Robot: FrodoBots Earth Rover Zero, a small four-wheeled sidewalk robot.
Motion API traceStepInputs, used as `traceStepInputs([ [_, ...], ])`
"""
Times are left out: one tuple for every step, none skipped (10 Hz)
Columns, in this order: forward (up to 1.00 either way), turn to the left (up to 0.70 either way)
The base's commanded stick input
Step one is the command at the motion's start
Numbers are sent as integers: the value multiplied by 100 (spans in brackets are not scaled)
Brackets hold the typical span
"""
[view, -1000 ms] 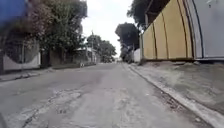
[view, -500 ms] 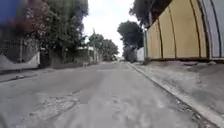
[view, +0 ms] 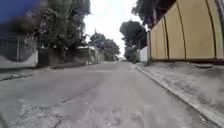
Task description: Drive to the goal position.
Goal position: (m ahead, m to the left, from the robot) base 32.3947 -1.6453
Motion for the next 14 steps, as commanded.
traceStepInputs([
  [100,-40],
  [100,-40],
  [100,-40],
  [100,-40],
  [100,-40],
  [100,-9],
  [100,0],
  [100,0],
  [100,0],
  [100,0],
  [100,0],
  [100,0],
  [100,0],
  [100,0],
])
